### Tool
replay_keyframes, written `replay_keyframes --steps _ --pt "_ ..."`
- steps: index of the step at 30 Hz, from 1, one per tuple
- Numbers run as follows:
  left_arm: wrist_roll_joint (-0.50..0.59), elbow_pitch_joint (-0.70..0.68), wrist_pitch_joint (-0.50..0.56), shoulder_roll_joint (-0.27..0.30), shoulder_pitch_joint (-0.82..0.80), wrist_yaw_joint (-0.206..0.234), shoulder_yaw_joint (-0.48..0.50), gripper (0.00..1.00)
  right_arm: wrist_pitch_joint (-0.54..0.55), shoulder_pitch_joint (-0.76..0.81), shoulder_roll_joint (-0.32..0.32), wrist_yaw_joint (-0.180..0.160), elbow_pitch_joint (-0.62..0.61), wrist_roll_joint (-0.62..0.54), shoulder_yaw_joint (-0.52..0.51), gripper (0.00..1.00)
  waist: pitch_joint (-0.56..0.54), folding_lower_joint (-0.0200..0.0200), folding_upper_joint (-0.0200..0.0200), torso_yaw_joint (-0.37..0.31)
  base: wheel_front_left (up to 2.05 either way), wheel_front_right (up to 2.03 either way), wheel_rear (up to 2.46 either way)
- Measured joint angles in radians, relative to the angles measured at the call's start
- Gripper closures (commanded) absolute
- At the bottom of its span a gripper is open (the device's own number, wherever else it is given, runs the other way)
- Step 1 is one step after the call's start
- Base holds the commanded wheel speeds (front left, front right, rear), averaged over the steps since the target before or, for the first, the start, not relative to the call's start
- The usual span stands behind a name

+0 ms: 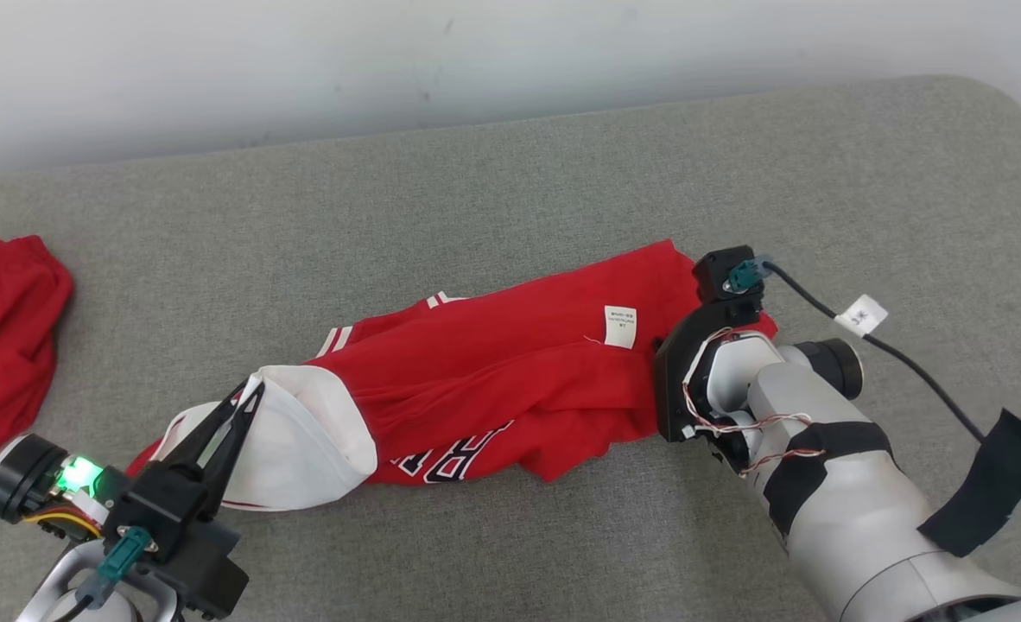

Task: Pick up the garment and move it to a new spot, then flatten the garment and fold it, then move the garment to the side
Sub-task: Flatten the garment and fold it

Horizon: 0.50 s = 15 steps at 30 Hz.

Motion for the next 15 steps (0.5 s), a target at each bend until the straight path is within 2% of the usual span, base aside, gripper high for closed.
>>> replay_keyframes --steps 1,2,3,10,13,15 --pt "-0.001 0.0 0.0 0.001 0.0 0.001 0.0 1.0 0.008 0.005 0.0 0.0 -0.009 0.001 0.002 0.82 0.0 0.0 0.0 0.0 0.0 0.0 0.0" --pt "-0.001 0.0 0.0 0.001 0.0 0.004 0.001 1.0 0.016 0.01 0.0 0.0 -0.019 0.001 0.002 0.93 0.0 0.0 0.0 0.0 0.0 0.0 0.0" --pt "-0.001 -0.001 0.0 0.001 0.0 0.007 0.001 1.0 0.022 0.015 0.0 0.0 -0.03 0.0 0.003 1.0 0.0 0.0 0.0 0.0 0.0 0.0 0.0" --pt "-0.013 -0.019 -0.028 0.005 0.0 0.02 0.012 1.0 0.014 0.059 0.001 0.0 -0.131 -0.051 -0.018 1.0 -0.009 0.0 0.0 -0.005 0.0 0.0 0.0" --pt "-0.063 -0.036 -0.04 -0.007 -0.001 0.02 0.032 1.0 -0.013 0.073 0.001 0.0 -0.205 -0.09 -0.061 1.0 -0.021 0.0 0.0 -0.008 0.0 0.0 0.0" --pt "-0.134 -0.052 -0.041 -0.03 -0.005 0.012 0.061 1.0 -0.036 0.089 0.001 0.0 -0.265 -0.116 -0.102 1.0 -0.03 0.0 0.0 -0.01 0.0 0.0 0.0"
